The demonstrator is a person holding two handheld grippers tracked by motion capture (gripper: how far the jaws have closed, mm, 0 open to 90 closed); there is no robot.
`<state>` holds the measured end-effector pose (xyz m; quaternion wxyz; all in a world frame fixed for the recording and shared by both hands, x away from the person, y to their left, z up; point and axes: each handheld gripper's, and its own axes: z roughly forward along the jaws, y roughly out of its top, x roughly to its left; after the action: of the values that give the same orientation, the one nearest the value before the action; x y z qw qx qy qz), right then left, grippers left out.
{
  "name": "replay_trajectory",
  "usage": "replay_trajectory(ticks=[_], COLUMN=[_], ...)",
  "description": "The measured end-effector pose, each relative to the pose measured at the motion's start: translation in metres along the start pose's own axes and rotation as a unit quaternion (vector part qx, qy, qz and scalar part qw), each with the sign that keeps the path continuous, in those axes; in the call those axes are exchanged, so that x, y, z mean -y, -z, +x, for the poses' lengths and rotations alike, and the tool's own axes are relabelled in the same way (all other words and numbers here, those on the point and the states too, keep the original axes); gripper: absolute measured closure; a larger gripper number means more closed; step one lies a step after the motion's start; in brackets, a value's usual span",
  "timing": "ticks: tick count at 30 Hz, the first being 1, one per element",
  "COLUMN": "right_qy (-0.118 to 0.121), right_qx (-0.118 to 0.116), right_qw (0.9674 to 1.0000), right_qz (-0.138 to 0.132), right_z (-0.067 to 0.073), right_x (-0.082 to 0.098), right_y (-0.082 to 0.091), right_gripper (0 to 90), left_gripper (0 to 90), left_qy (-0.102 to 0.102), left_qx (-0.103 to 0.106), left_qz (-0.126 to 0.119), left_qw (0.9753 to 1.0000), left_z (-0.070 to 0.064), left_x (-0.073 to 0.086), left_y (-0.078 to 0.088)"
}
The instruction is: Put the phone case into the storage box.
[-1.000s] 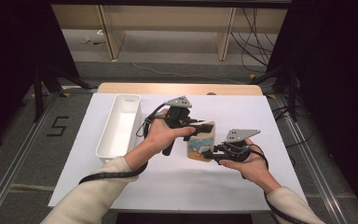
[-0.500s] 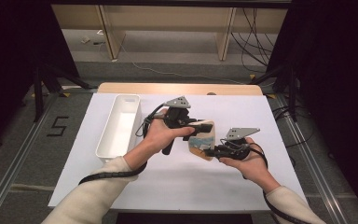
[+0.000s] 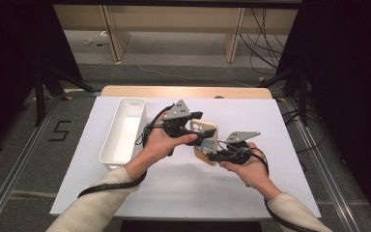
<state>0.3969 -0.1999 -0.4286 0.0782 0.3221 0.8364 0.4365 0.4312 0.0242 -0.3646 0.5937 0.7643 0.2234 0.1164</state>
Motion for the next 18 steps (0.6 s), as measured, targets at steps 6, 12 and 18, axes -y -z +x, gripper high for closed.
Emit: replay_trajectory(ticks=[6,12,18], right_qy=[-0.014,-0.031,-0.031], right_qx=[0.024,0.04,0.047], right_qw=[0.9996,0.9987,0.9982], right_qz=[-0.002,-0.01,-0.019], right_z=[0.0027,-0.0008,-0.0014], right_x=[-0.0021,-0.0026,-0.0035], right_y=[-0.0049,-0.0052,-0.0034], right_gripper=[80.6,80.6,80.6], left_gripper=[2.8,0.0,0.0], left_qy=[0.009,0.022,0.031], left_qx=[-0.027,-0.045,-0.068], left_qz=[-0.007,-0.009,-0.011], left_qw=[0.9996,0.9987,0.9972], left_z=[-0.0048,-0.0055,-0.0004], left_x=[-0.0016,0.0019,0.0056], left_y=[0.0054,0.0059,0.005])
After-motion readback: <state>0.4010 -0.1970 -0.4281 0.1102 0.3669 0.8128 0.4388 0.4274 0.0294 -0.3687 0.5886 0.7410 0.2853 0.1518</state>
